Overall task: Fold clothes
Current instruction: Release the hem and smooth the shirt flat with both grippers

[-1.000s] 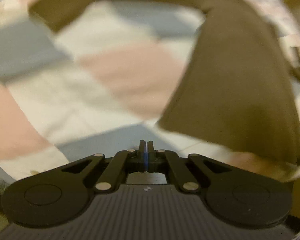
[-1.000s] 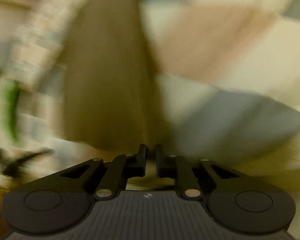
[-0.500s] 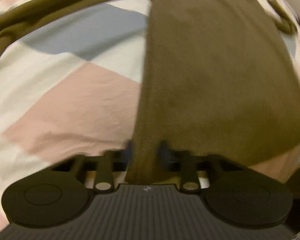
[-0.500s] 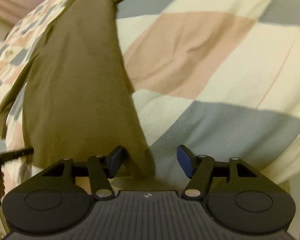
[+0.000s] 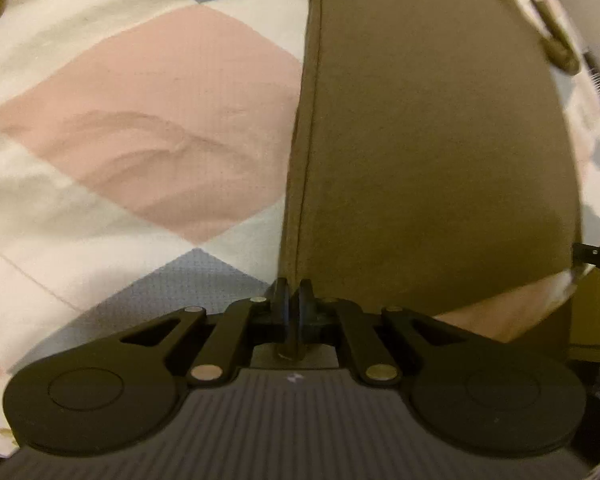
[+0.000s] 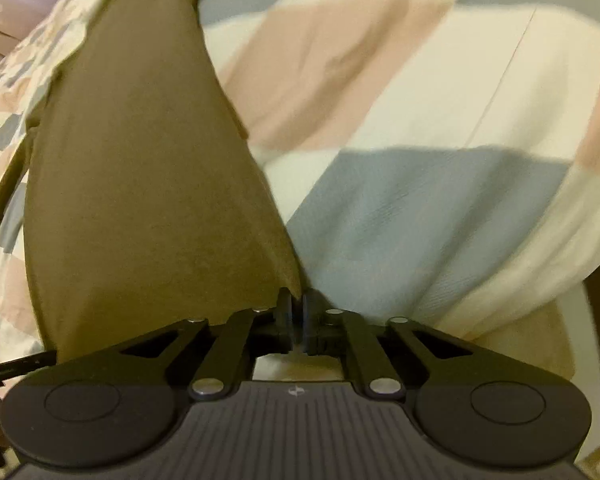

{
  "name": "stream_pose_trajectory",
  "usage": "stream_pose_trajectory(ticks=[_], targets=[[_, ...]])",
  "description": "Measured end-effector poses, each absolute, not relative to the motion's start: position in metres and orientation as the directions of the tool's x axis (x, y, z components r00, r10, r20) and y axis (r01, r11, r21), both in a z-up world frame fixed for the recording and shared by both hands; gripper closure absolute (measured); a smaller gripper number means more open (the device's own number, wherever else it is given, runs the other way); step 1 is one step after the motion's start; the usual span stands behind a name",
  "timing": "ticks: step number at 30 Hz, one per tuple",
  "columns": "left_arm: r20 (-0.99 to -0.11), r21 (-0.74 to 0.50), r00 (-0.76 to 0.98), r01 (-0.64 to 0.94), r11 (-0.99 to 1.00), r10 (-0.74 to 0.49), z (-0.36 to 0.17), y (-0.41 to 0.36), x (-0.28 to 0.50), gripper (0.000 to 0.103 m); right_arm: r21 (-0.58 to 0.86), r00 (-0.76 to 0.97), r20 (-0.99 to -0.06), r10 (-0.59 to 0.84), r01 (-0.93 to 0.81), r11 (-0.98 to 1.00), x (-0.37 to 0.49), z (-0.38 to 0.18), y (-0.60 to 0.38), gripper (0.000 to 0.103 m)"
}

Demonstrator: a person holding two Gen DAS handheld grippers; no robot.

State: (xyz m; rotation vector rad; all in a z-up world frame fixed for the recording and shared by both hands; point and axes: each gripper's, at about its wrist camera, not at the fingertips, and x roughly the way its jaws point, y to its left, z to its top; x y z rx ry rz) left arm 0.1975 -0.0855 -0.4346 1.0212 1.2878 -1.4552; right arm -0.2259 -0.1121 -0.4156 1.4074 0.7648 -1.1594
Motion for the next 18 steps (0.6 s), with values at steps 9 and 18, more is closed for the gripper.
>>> stream_pose_trajectory(ticks=[9, 18], targets=[[-0.986, -0.038, -0.038, 0.999, -0.001, -0.165, -0.337, -0.107, 0.202, 0.076, 0.069, 0.057, -0.888, -0.457, 0.998, -0.01, -0.283, -0.313, -0.254, 0.058], [-0.916, -0.194, -0.175, 0.981, 0.015, -0.362, -0.339, -0.215, 0.064, 0.076, -0.496, -0.263, -0.792, -0.551, 0.803, 0.331, -0.25, -0.416, -0.488, 0.078]])
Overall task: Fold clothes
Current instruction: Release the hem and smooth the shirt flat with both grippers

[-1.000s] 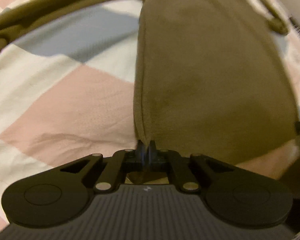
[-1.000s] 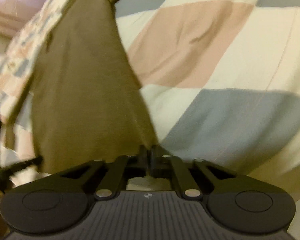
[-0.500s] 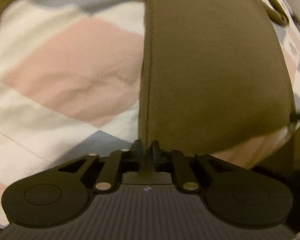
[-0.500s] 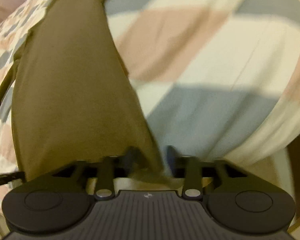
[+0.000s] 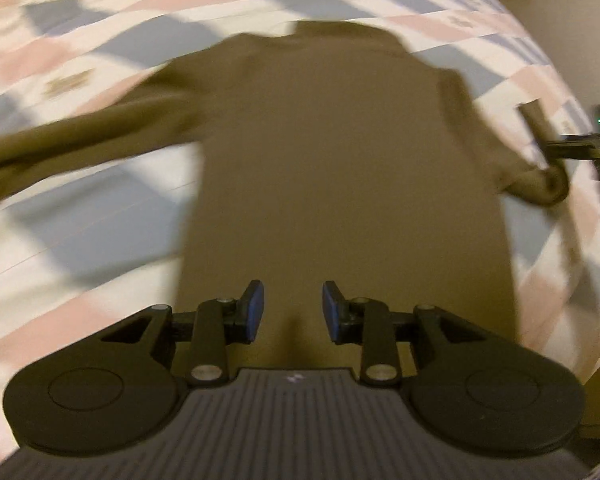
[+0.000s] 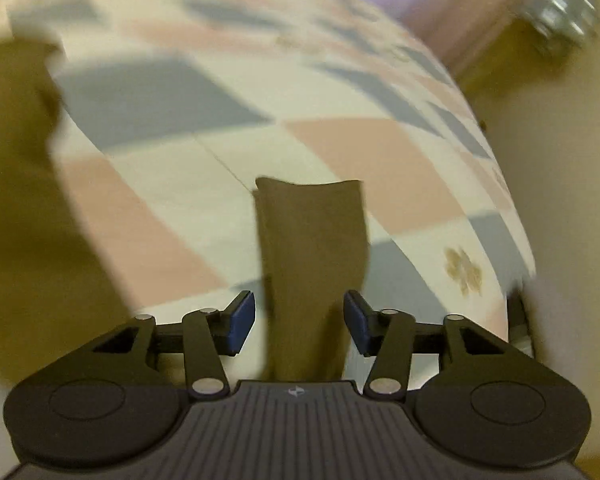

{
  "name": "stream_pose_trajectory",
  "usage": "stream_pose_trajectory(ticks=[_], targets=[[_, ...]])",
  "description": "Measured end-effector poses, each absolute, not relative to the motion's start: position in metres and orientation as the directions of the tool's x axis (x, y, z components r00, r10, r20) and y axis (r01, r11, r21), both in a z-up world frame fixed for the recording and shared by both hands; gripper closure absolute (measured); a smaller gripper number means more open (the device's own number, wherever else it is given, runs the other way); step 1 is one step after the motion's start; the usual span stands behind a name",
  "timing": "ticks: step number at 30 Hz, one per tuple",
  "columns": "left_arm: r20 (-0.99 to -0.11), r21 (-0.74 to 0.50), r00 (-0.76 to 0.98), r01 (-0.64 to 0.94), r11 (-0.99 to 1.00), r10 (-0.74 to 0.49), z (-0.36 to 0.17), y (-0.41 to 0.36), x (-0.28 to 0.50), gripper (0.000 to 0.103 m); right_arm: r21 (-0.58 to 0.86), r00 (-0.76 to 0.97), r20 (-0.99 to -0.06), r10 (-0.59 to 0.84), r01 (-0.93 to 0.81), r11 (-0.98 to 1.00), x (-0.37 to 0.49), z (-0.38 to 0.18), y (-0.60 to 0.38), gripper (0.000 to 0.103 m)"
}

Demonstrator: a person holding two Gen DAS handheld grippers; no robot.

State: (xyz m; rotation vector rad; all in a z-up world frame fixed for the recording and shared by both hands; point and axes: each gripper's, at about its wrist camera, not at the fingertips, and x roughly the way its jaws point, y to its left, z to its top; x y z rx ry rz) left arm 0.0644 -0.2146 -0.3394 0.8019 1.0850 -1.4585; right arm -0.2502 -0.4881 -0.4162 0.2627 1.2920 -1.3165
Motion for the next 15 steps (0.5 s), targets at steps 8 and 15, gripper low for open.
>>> stream_pose_trajectory(ticks=[8, 15], targets=[[-0.917, -0.228, -0.202, 0.973, 0.038, -0.345, -0.349, -0.236, 0.029, 0.076, 0.217, 0.101, -0.707, -0.7, 0.973, -0.079, -0.428, -0.304, -0.366, 0.097], [-0.938, -0.226, -0.198, 0.971, 0.072, -0.285, -0.358, -0.251, 0.011, 0.074, 0.309, 0.15, -0.935, -0.323, 0.79, -0.529, -0.527, -0.361, -0.2, 0.064]])
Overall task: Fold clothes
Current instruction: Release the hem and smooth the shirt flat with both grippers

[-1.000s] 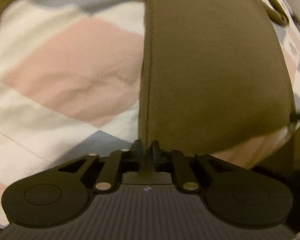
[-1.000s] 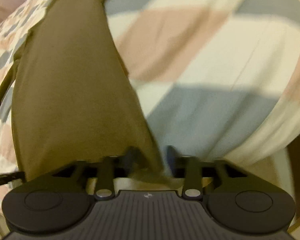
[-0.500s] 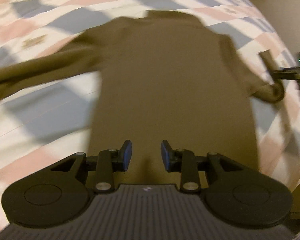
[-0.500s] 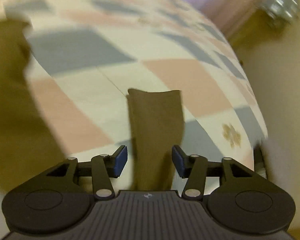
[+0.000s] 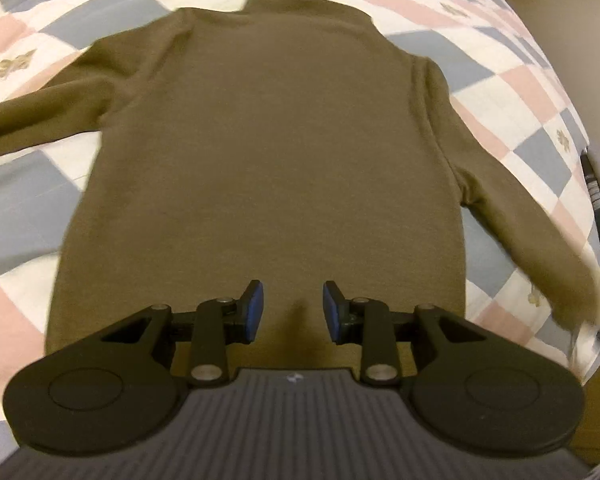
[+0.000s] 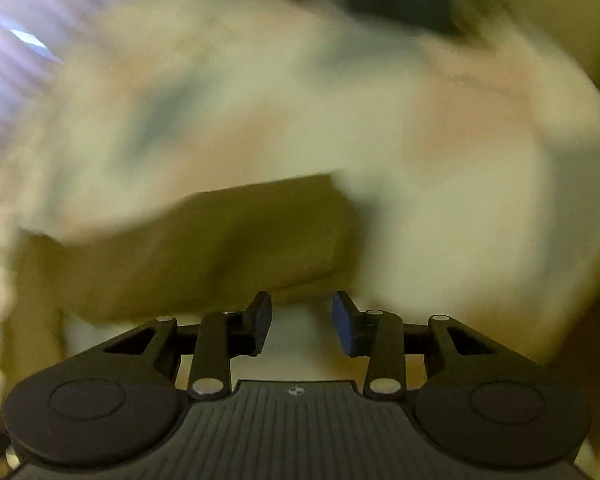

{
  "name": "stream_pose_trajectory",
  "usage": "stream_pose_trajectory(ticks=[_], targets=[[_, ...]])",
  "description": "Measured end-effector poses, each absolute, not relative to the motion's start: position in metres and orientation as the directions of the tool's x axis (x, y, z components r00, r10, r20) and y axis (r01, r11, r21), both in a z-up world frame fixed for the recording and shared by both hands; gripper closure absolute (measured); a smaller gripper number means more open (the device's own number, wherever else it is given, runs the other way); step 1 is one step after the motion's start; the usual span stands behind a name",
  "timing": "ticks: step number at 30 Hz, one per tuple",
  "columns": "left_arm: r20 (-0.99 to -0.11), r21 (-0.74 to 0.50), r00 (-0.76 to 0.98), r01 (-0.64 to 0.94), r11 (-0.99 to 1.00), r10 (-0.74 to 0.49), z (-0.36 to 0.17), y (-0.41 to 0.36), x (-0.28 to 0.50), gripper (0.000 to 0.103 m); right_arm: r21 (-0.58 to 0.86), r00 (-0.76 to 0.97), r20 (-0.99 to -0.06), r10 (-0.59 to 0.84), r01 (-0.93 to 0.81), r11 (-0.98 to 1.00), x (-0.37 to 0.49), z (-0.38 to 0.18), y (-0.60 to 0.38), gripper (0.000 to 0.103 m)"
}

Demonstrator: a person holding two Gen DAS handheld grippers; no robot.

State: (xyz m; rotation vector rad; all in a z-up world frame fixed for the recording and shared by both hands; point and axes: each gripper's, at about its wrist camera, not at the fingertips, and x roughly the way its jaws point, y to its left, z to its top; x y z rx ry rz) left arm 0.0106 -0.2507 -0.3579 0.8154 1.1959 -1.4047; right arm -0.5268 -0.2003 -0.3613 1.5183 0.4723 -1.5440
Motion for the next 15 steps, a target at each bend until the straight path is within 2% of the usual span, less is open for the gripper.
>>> stream_pose_trajectory(ticks=[1, 4, 6, 8, 12, 13, 14, 15], targets=[[-0.939, -0.222, -0.199, 0.974, 0.051, -0.28, -0.357, -0.253, 0.004, 0.071, 0.304, 0.16, -0.943, -0.291, 0.769, -0.562, -0.536, -0.367, -0.189, 0.064], [-0.941, -0.201, -0.195, 0.98, -0.009, -0.276, -0.354, -0.255, -0.014, 0.062, 0.367, 0.186, -0.919, -0.349, 0.728, -0.578, -0.56, -0.362, -0.181, 0.062], [-0.943, -0.192, -0.192, 0.981, -0.027, -0.272, -0.354, -0.257, -0.023, 0.062, 0.417, 0.193, -0.889, -0.416, 0.718, -0.558, -0.573, -0.358, -0.192, 0.048], [-0.944, -0.192, -0.193, 0.981, -0.03, -0.268, -0.358, -0.258, -0.029, 0.062, 0.449, 0.207, -0.868, -0.451, 0.716, -0.535, -0.587, -0.371, -0.212, 0.04], [-0.948, -0.189, -0.193, 0.981, -0.039, -0.253, -0.366, -0.26, -0.04, 0.062, 0.487, 0.296, -0.866, -0.404, 0.682, -0.545, -0.595, -0.423, -0.265, 0.04], [-0.949, -0.186, -0.191, 0.982, -0.042, -0.25, -0.368, -0.259, -0.042, 0.062, 0.479, 0.306, -0.873, -0.381, 0.686, -0.547, -0.593, -0.432, -0.273, 0.045], [-0.95, -0.183, -0.187, 0.982, -0.043, -0.249, -0.37, -0.259, -0.044, 0.062, 0.483, 0.32, -0.871, -0.374, 0.694, -0.533, -0.588, -0.436, -0.279, 0.078], [-0.95, -0.181, -0.185, 0.983, -0.039, -0.25, -0.37, -0.259, -0.045, 0.062, 0.508, 0.344, -0.857, -0.385, 0.696, -0.508, -0.584, -0.434, -0.283, 0.099]])
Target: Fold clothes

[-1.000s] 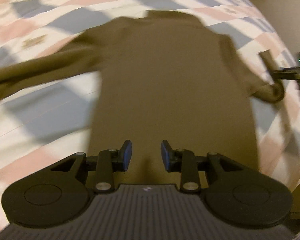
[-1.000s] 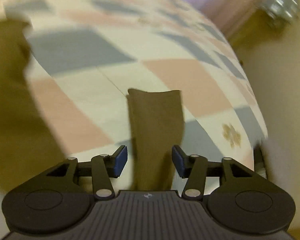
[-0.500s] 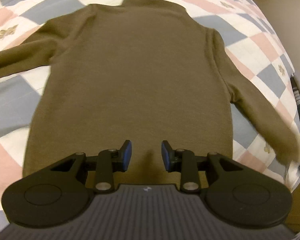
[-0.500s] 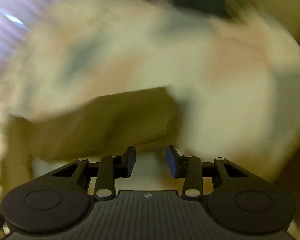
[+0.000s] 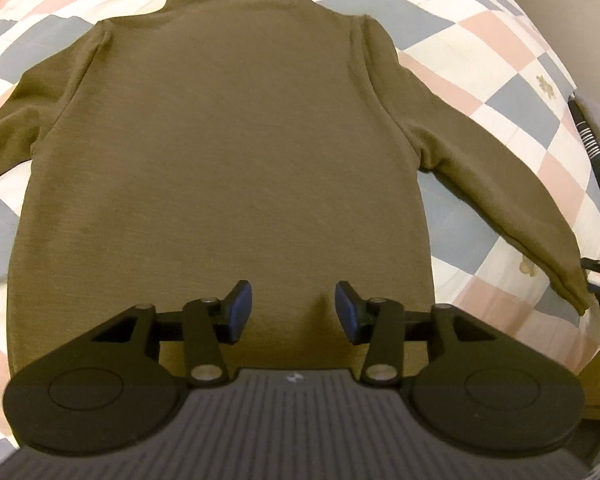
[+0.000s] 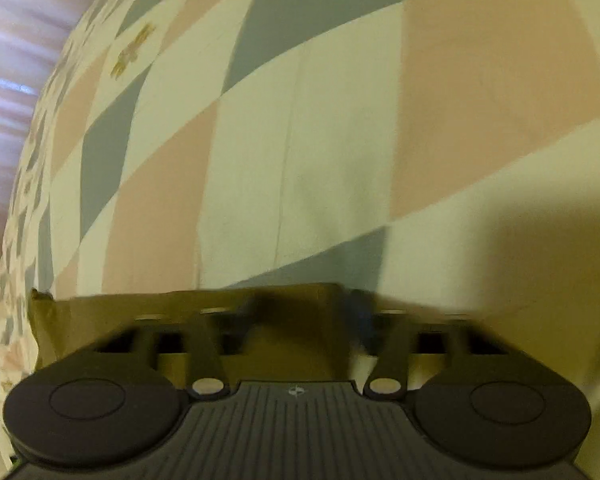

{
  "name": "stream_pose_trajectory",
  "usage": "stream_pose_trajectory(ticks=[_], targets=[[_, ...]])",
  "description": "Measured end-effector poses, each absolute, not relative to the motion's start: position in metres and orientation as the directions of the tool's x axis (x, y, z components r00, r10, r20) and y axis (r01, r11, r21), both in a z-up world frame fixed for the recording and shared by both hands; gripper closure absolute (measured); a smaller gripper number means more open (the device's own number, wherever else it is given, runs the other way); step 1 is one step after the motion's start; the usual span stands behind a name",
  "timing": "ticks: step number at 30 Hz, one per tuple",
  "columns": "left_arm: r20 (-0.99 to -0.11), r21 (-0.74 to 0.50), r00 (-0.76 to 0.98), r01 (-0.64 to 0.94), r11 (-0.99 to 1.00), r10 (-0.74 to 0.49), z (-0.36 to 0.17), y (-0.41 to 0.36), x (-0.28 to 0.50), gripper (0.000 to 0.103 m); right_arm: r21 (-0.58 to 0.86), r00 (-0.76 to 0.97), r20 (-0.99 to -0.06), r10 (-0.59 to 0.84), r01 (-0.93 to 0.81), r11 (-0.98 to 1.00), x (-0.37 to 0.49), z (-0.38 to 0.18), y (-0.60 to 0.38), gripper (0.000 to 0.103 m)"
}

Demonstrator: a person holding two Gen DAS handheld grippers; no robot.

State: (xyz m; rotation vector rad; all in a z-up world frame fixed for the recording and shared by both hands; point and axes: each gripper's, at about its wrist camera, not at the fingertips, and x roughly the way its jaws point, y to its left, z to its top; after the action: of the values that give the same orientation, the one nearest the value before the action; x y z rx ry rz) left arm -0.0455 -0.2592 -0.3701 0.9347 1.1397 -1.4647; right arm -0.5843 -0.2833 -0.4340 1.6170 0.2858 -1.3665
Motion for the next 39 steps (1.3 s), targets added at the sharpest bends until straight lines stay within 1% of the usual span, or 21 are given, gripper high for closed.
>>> stream_pose_trajectory(ticks=[2, 4, 6, 8, 9, 11, 14, 15, 16, 17, 18, 19, 20, 21, 22, 25, 30, 33, 37, 38, 39], targets=[[-0.948, -0.183, -0.183, 0.983, -0.026, -0.262, -0.368, -0.257, -0.044, 0.062, 0.55, 0.335, -0.811, -0.479, 0.716, -0.431, -0.577, -0.408, -0.288, 0.099], [-0.944, -0.183, -0.179, 0.983, -0.012, -0.277, -0.365, -0.254, -0.04, 0.062, 0.594, 0.308, -0.709, -0.635, 0.746, -0.302, -0.573, -0.364, -0.285, 0.099], [-0.941, -0.186, -0.175, 0.983, 0.009, -0.288, -0.363, -0.251, -0.033, 0.062, 0.598, 0.273, -0.604, -0.749, 0.776, -0.199, -0.575, -0.326, -0.28, 0.099], [-0.939, -0.189, -0.173, 0.982, 0.026, -0.297, -0.364, -0.248, -0.027, 0.063, 0.577, 0.239, -0.562, -0.792, 0.799, -0.168, -0.58, -0.314, -0.282, 0.099], [-0.938, -0.191, -0.172, 0.981, 0.035, -0.3, -0.365, -0.247, -0.024, 0.063, 0.557, 0.219, -0.574, -0.789, 0.81, -0.18, -0.582, -0.319, -0.286, 0.099], [-0.937, -0.201, -0.177, 0.978, 0.051, -0.302, -0.369, -0.245, -0.02, 0.063, 0.491, 0.168, -0.657, -0.735, 0.835, -0.248, -0.582, -0.347, -0.294, 0.099], [-0.939, -0.197, -0.167, 0.978, 0.072, -0.301, -0.375, -0.239, -0.011, 0.063, 0.381, 0.11, -0.83, -0.547, 0.827, -0.412, -0.582, -0.411, -0.304, 0.097], [-0.94, -0.194, -0.16, 0.977, 0.087, -0.301, -0.376, -0.236, -0.004, 0.063, 0.36, 0.098, -0.858, -0.505, 0.815, -0.453, -0.581, -0.424, -0.305, 0.092], [-0.942, -0.186, -0.146, 0.976, 0.11, -0.302, -0.375, -0.231, 0.006, 0.063, 0.346, 0.081, -0.868, -0.489, 0.807, -0.479, -0.579, -0.428, -0.305, 0.091], [-0.944, -0.174, -0.126, 0.975, 0.137, -0.306, -0.372, -0.226, 0.018, 0.063, 0.317, 0.041, -0.876, -0.481, 0.801, -0.508, -0.577, -0.425, -0.308, 0.076], [-0.944, -0.161, -0.102, 0.972, 0.169, -0.313, -0.368, -0.221, 0.033, 0.063, 0.254, -0.035, -0.885, -0.464, 0.799, -0.545, -0.574, -0.415, -0.311, 0.053], [-0.944, -0.147, -0.077, 0.968, 0.203, -0.32, -0.363, -0.216, 0.049, 0.062, 0.172, -0.132, -0.887, -0.443, 0.794, -0.583, -0.569, -0.405, -0.314, 0.041], [-0.944, -0.13, -0.047, 0.962, 0.24, -0.326, -0.359, -0.211, 0.065, 0.061, 0.101, -0.226, -0.871, -0.436, 0.786, -0.609, -0.564, -0.392, -0.317, 0.035], [-0.943, -0.109, -0.009, 0.952, 0.285, -0.332, -0.354, -0.206, 0.085, 0.058, 0.066, -0.282, -0.847, -0.45, 0.784, -0.617, -0.559, -0.38, -0.319, 0.035], [-0.94, -0.089, 0.032, 0.937, 0.337, -0.339, -0.349, -0.2, 0.108, 0.055, 0.075, -0.283, -0.832, -0.477, 0.794, -0.603, -0.552, -0.371, -0.32, 0.035], [-0.925, -0.047, 0.144, 0.875, 0.482, -0.353, -0.334, -0.183, 0.177, 0.053, 0.148, -0.201, -0.806, -0.556, 0.841, -0.52, -0.52, -0.35, -0.324, 0.035], [-0.888, -0.045, 0.29, 0.719, 0.694, -0.358, -0.325, -0.163, 0.302, 0.048, 0.243, 0.026, -0.844, -0.536, 0.909, -0.339, -0.403, -0.357, -0.33, 0.035], [-0.889, -0.114, 0.279, 0.633, 0.765, -0.364, -0.337, -0.156, 0.369, 0.048, 0.31, 0.144, -0.858, -0.493, 0.91, -0.274, -0.324, -0.368, -0.32, 0.035], [-0.9, -0.235, 0.192, 0.541, 0.808, -0.391, -0.373, -0.158, 0.426, 0.047, 0.343, 0.222, -0.87, -0.44, 0.914, -0.218, -0.232, -0.375, -0.302, 0.035], [-0.905, -0.253, 0.169, 0.525, 0.813, -0.39, -0.383, -0.161, 0.436, 0.049, 0.347, 0.232, -0.873, -0.43, 0.914, -0.21, -0.214, -0.375, -0.296, 0.033], [-0.908, -0.269, 0.146, 0.517, 0.813, -0.393, -0.391, -0.164, 0.445, 0.064, 0.35, 0.242, -0.876, -0.418, 0.914, -0.204, -0.197, -0.376, -0.29, 0.033]])
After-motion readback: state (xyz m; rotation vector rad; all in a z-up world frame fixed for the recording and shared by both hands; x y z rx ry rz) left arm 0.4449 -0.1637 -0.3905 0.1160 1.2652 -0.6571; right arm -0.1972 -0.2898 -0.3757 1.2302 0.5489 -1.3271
